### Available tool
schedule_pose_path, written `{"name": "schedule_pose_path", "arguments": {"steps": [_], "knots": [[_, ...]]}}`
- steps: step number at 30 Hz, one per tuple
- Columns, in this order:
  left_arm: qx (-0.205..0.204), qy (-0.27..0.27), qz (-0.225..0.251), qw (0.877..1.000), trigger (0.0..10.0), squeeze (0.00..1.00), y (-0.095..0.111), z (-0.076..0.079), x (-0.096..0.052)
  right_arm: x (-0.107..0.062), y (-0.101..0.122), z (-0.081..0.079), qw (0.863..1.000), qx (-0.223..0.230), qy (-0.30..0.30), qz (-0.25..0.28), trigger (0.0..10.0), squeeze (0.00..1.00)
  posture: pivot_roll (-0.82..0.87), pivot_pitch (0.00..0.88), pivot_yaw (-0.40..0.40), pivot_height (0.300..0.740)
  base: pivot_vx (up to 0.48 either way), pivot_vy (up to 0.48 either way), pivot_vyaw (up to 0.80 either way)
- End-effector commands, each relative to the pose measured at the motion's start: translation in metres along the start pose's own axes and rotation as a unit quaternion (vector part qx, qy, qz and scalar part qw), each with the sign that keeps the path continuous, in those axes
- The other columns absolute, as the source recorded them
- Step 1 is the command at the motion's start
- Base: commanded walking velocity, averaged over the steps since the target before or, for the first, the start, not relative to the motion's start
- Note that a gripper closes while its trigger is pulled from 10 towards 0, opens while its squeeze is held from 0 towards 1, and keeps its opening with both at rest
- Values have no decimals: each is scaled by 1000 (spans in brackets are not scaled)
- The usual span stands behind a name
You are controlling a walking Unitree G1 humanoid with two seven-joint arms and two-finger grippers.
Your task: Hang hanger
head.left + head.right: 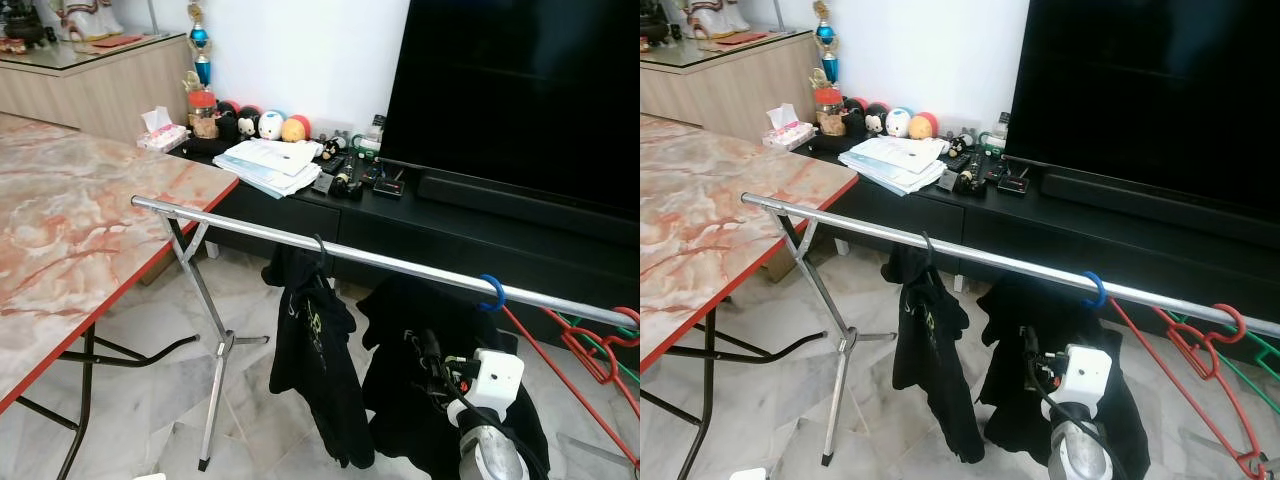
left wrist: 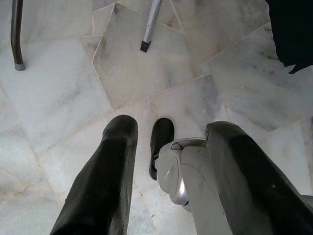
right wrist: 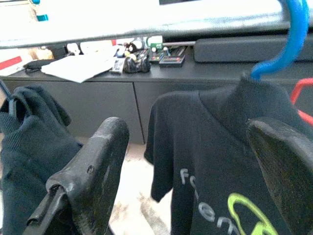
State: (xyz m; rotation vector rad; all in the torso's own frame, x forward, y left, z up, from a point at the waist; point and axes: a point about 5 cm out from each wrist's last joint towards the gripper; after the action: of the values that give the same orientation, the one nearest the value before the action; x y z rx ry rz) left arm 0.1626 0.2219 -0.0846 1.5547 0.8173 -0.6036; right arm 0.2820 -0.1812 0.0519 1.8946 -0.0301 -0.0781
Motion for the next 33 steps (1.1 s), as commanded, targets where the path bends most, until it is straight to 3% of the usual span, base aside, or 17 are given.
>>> {"name": "schedule_pose_path", "arguments": {"steps": [1, 6, 10, 14, 20, 26, 33], "knots": [[-3, 3, -8, 1000, 10000, 0, -2, -1, 0, 7, 10, 6, 1000, -13, -20, 10, 10000, 0, 118, 0, -44, 740, 0, 0, 0], [-4, 1, -10, 1000, 10000, 0, -2, -1, 0, 18, 19, 19, 995, -43, -86, 0, 10000, 0, 117, 0, -42, 740, 0, 0, 0], [-5, -2, -11, 1000, 10000, 0, -2, 0, 0, 20, 23, 20, 992, -66, -103, -8, 10000, 0, 116, 1, -42, 740, 0, 0, 0], [-6, -4, -13, 1000, 10000, 0, -4, 0, 0, 20, 15, 29, 984, -78, -148, -62, 10000, 0, 114, 2, -41, 740, 0, 0, 0], [-5, -7, -16, 1000, 10000, 0, -5, 1, -1, 22, 9, 30, 983, -60, -143, -98, 10000, 0, 114, 8, -38, 740, 0, 0, 0], [-6, -10, -17, 1000, 10000, 0, -4, 1, 0, 34, 8, 35, 977, -50, -132, -160, 10000, 0, 114, 8, -36, 740, 0, 0, 0], [-6, -11, -19, 1000, 10000, 0, -4, 1, 0, 43, 7, 28, 973, -34, -100, -206, 10000, 0, 124, 8, -34, 740, 0, 0, 0]]}}
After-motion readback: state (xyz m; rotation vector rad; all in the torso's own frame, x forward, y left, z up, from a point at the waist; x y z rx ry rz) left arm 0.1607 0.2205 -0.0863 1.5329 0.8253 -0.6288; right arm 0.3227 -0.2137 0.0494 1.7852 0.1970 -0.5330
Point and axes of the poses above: a point about 5 cm out from each wrist's last joint towards the gripper, its own x axis pointing out of the wrist towards the gripper, its own y axis along the axis of the wrist's last joint, z = x × y, and after that the axes turned 13 degrees about x, right-handed
